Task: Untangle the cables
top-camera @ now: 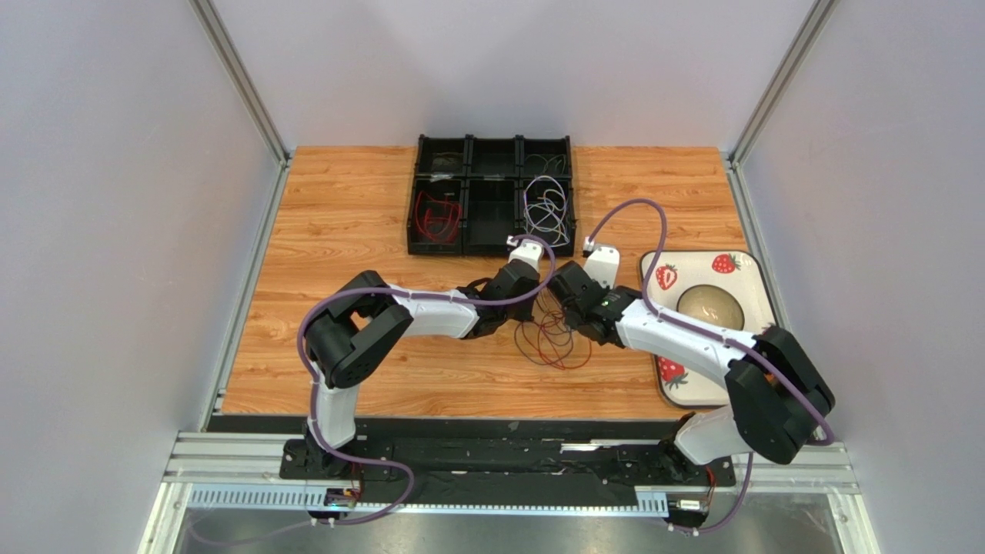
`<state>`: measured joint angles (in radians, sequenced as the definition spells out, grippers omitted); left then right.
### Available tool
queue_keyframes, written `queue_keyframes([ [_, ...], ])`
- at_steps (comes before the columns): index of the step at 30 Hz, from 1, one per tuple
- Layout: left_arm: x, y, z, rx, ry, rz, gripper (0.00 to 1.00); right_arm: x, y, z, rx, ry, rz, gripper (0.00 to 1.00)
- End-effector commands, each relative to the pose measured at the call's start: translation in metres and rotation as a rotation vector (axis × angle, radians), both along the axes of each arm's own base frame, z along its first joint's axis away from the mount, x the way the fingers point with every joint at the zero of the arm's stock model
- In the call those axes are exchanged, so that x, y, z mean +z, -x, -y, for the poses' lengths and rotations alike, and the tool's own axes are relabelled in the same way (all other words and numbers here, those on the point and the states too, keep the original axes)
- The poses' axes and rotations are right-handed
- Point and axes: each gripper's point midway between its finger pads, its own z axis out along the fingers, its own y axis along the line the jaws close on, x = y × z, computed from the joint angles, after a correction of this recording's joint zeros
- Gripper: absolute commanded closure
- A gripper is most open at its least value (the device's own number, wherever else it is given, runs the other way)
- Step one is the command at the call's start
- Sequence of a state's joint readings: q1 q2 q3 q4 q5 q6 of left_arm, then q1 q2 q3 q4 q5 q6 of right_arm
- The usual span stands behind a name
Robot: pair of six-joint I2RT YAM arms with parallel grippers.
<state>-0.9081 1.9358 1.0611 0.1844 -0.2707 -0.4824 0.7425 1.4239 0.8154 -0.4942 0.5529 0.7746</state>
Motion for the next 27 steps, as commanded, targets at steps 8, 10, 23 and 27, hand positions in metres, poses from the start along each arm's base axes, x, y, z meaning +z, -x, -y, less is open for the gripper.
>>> queue_keyframes([
  [8,-0.017,0.007,-0.012,0.011,-0.063,-0.047,1.00,0.274,-0.027,0.022,0.087,-0.084,0.594,1.00],
  [10,-0.017,0.007,-0.012,0.011,-0.063,-0.047,1.00,0.326,-0.017,0.036,0.089,-0.111,0.712,1.00],
  [23,-0.017,0.008,-0.013,0.015,-0.064,-0.044,1.00,0.500,0.038,0.114,-0.024,-0.132,1.174,1.00],
  [27,-0.016,0.007,-0.012,0.012,-0.056,-0.043,0.97,0.515,0.037,0.107,0.009,-0.138,1.193,1.00],
])
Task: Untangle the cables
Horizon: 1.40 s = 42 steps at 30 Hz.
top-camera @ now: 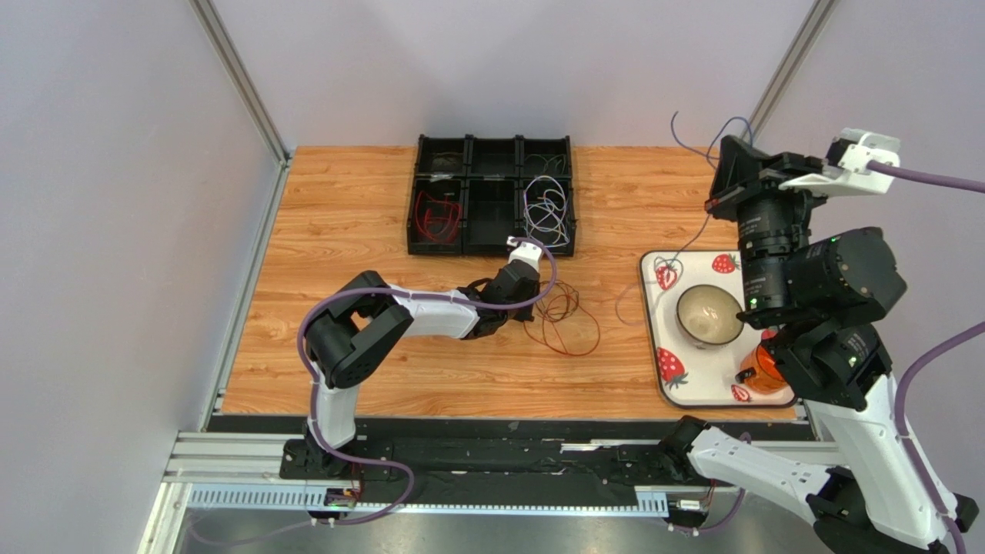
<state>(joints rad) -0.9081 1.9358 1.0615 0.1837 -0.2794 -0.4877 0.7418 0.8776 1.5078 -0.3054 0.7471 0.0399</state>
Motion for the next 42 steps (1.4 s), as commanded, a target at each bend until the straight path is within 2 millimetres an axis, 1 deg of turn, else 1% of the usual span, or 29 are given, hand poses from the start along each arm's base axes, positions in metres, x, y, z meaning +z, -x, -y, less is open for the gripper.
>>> queue_keyframes([
  [1,-0.016,0.008,-0.010,0.000,-0.053,-0.046,0.93,0.029,0.003,0.006,-0.022,0.023,0.069,1.00],
  [3,-0.014,0.008,-0.010,-0.001,-0.047,-0.037,0.86,0.025,-0.004,-0.001,-0.022,0.034,0.069,1.00],
  [4,-0.013,0.008,-0.011,-0.001,-0.042,-0.033,0.77,0.021,-0.007,-0.003,-0.026,0.052,0.066,1.00],
  [6,-0.006,0.010,-0.011,-0.013,-0.014,-0.007,0.67,0.025,-0.011,-0.005,-0.038,0.044,0.088,1.00],
  [7,-0.003,0.010,-0.012,-0.019,-0.004,0.004,0.55,0.032,-0.012,-0.006,-0.043,0.041,0.115,1.00],
  [8,0.005,0.008,-0.010,-0.019,0.021,0.034,0.50,0.036,-0.014,-0.010,-0.034,0.047,0.129,1.00],
  [9,0.010,0.010,-0.013,-0.023,0.028,0.049,0.45,0.039,-0.016,-0.012,-0.035,0.051,0.140,1.00],
  [10,0.014,0.010,-0.014,-0.024,0.036,0.064,0.41,0.050,-0.014,-0.011,-0.040,0.043,0.171,1.00],
  [11,0.022,0.008,-0.012,-0.031,0.056,0.091,0.39,0.050,-0.021,-0.019,-0.031,0.067,0.170,1.00],
  [12,0.028,0.010,-0.015,-0.031,0.066,0.106,0.34,0.058,-0.021,-0.021,-0.028,0.061,0.200,1.00],
  [13,0.034,0.009,-0.016,-0.032,0.079,0.122,0.27,0.069,-0.020,-0.020,-0.036,0.057,0.240,1.00],
  [15,0.052,0.010,-0.022,-0.021,0.104,0.166,0.23,0.076,-0.027,-0.034,-0.009,0.083,0.273,1.00],
  [17,0.068,0.008,-0.029,-0.002,0.123,0.215,0.22,0.092,-0.029,-0.039,-0.004,0.074,0.329,1.00],
  [19,0.079,0.012,-0.045,0.020,0.135,0.267,0.22,0.102,-0.029,-0.045,0.014,0.064,0.354,1.00],
  [22,0.098,0.019,-0.065,0.054,0.180,0.333,0.21,0.125,-0.028,-0.058,0.069,0.050,0.426,1.00],
  [23,0.108,0.020,-0.066,0.057,0.215,0.364,0.21,0.125,-0.036,-0.074,0.104,0.073,0.433,1.00],
  [24,0.107,0.026,-0.075,0.059,0.220,0.375,0.21,0.143,-0.029,-0.071,0.111,0.059,0.472,1.00],
  [25,0.109,0.026,-0.079,0.069,0.224,0.389,0.22,0.147,-0.030,-0.075,0.120,0.064,0.484,1.00],
  [26,0.110,0.028,-0.084,0.080,0.231,0.396,0.22,0.149,-0.037,-0.089,0.146,0.084,0.502,1.00],
  [28,0.112,0.030,-0.088,0.091,0.242,0.405,0.23,0.165,-0.032,-0.098,0.165,0.089,0.598,1.00],
  [29,0.115,0.032,-0.092,0.102,0.254,0.415,0.23,0.165,-0.035,-0.120,0.220,0.134,0.649,1.00],
  [32,0.116,0.031,-0.107,0.167,0.258,0.434,0.24,0.169,-0.044,-0.142,0.222,0.166,0.764,1.00],
  [33,0.118,0.031,-0.109,0.182,0.268,0.439,0.25,0.178,-0.041,-0.140,0.190,0.164,0.815,1.00],
  [34,0.119,0.030,-0.114,0.200,0.271,0.450,0.25,0.171,-0.055,-0.154,0.190,0.195,0.813,1.00],
  [36,0.119,0.031,-0.122,0.228,0.275,0.457,0.25,0.175,-0.058,-0.157,0.153,0.203,0.857,1.00],
  [37,0.120,0.031,-0.126,0.254,0.282,0.462,0.25,0.174,-0.067,-0.164,0.137,0.217,0.868,1.00],
  [39,0.120,0.033,-0.132,0.272,0.288,0.466,0.26,0.176,-0.072,-0.171,0.125,0.220,0.891,1.00],
  [40,0.121,0.032,-0.137,0.297,0.286,0.473,0.26,0.179,-0.079,-0.179,0.122,0.225,0.904,1.00],
  [42,0.122,0.034,-0.145,0.326,0.295,0.478,0.26,0.181,-0.087,-0.186,0.114,0.227,0.910,1.00],
])
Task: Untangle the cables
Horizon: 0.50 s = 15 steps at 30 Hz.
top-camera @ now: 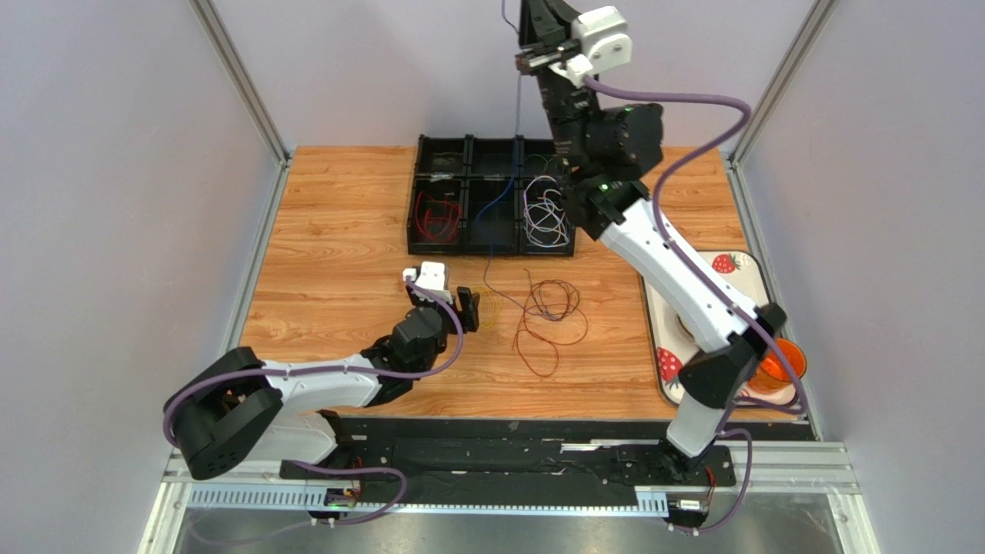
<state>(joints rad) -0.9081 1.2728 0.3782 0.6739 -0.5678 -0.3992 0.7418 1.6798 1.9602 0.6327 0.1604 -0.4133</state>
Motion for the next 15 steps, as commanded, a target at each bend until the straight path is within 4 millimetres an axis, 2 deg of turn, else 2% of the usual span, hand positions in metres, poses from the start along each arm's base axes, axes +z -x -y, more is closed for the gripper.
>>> queue_keyframes([
  [1,0.024,-0.004,-0.019,0.112,0.104,0.065,0.26,0.035,0.007,0.000,-0.044,-0.046,0.172,1.00],
  [2,0.024,-0.002,-0.025,0.123,0.114,0.071,0.26,0.049,0.013,0.006,-0.068,-0.064,0.212,1.00],
  [4,0.027,0.000,-0.032,0.146,0.144,0.087,0.26,0.042,0.002,-0.005,-0.071,-0.044,0.235,1.00],
  [5,0.026,0.002,-0.037,0.154,0.151,0.089,0.25,0.051,0.007,0.001,-0.069,-0.075,0.261,1.00],
  [6,0.025,0.004,-0.039,0.161,0.162,0.091,0.25,0.051,0.005,0.001,-0.070,-0.082,0.266,1.00],
  [7,0.026,0.005,-0.041,0.165,0.171,0.095,0.25,0.045,-0.007,-0.003,-0.074,-0.077,0.258,1.00],
  [9,0.025,0.005,-0.043,0.171,0.178,0.095,0.25,0.049,-0.008,0.000,-0.069,-0.102,0.275,1.00],
  [10,0.026,0.005,-0.043,0.171,0.178,0.096,0.25,0.041,-0.020,-0.002,-0.076,-0.106,0.262,1.00],
  [12,0.025,0.004,-0.040,0.166,0.171,0.094,0.25,0.041,-0.026,0.001,-0.038,-0.150,0.260,1.00],
  [13,0.026,0.003,-0.039,0.166,0.172,0.095,0.25,0.030,-0.041,-0.001,-0.042,-0.152,0.235,1.00],
  [15,0.024,0.002,-0.037,0.164,0.160,0.092,0.25,0.016,-0.057,-0.007,-0.059,-0.156,0.221,1.00],
])
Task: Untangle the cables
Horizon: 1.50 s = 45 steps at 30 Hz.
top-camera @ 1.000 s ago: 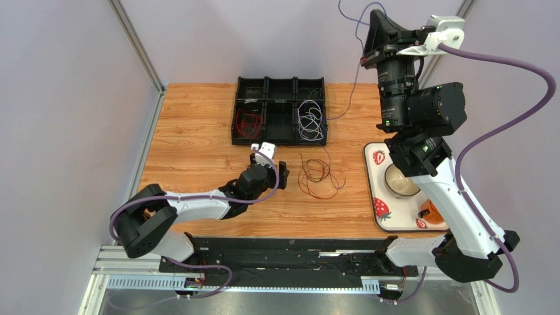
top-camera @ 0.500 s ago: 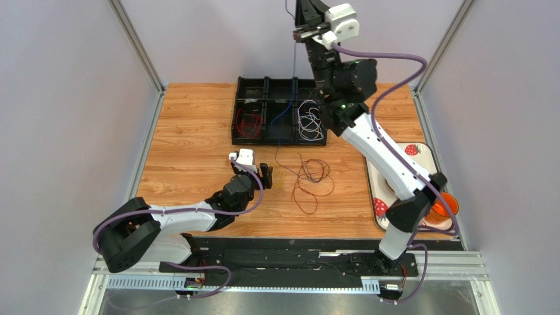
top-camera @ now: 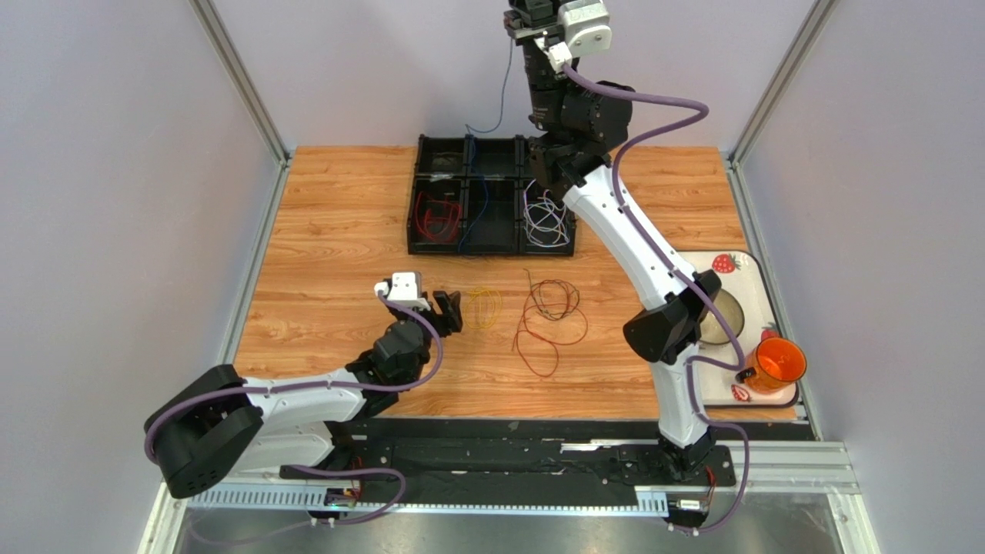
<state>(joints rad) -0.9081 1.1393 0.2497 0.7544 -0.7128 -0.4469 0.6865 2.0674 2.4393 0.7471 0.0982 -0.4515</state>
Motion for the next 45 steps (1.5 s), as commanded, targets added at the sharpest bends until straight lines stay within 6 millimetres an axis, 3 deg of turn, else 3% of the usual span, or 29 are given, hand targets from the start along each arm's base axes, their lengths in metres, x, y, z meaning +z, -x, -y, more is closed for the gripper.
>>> queue_keyframes([
  [1,0.013,-0.006,0.005,0.012,0.055,0.032,0.25,-0.013,-0.022,0.009,-0.014,-0.075,0.017,1.00],
  [6,0.013,-0.006,0.004,0.023,0.054,0.033,0.25,-0.062,-0.070,0.009,-0.062,-0.108,-0.068,1.00],
  [7,0.015,-0.007,0.004,0.024,0.056,0.035,0.25,-0.081,-0.088,0.007,-0.047,-0.102,-0.118,1.00],
  [9,0.014,-0.007,0.004,0.024,0.053,0.035,0.25,-0.099,-0.106,0.015,-0.041,-0.126,-0.165,1.00],
  [10,0.014,-0.007,0.005,0.023,0.051,0.034,0.25,-0.121,-0.119,0.012,-0.025,-0.138,-0.219,1.00],
  [12,0.015,-0.008,0.005,0.024,0.049,0.036,0.25,-0.128,-0.120,0.016,-0.011,-0.150,-0.230,1.00],
  [18,0.014,-0.011,0.008,0.026,0.032,0.034,0.25,-0.176,-0.132,0.012,-0.015,-0.132,-0.325,1.00],
  [22,0.014,-0.012,0.008,0.029,0.026,0.034,0.25,-0.204,-0.132,0.015,-0.012,-0.143,-0.387,1.00],
  [23,0.014,-0.012,0.008,0.030,0.024,0.034,0.25,-0.201,-0.126,0.018,-0.002,-0.149,-0.384,1.00],
  [24,0.015,-0.013,0.008,0.033,0.026,0.037,0.25,-0.220,-0.128,0.014,-0.007,-0.129,-0.422,1.00],
  [26,0.015,-0.012,0.006,0.041,0.033,0.040,0.25,-0.221,-0.119,0.018,-0.008,-0.143,-0.426,1.00],
  [27,0.014,-0.012,0.005,0.044,0.032,0.042,0.24,-0.239,-0.118,0.011,0.001,-0.113,-0.459,1.00],
  [30,0.015,-0.013,0.005,0.048,0.033,0.044,0.23,-0.245,-0.105,0.006,0.029,-0.102,-0.476,1.00],
  [32,0.015,-0.014,0.005,0.050,0.031,0.044,0.23,-0.259,-0.104,0.005,0.033,-0.089,-0.507,1.00],
  [45,0.012,-0.011,0.000,0.061,0.052,0.040,0.23,-0.349,-0.130,-0.026,0.119,-0.088,-0.715,1.00],
])
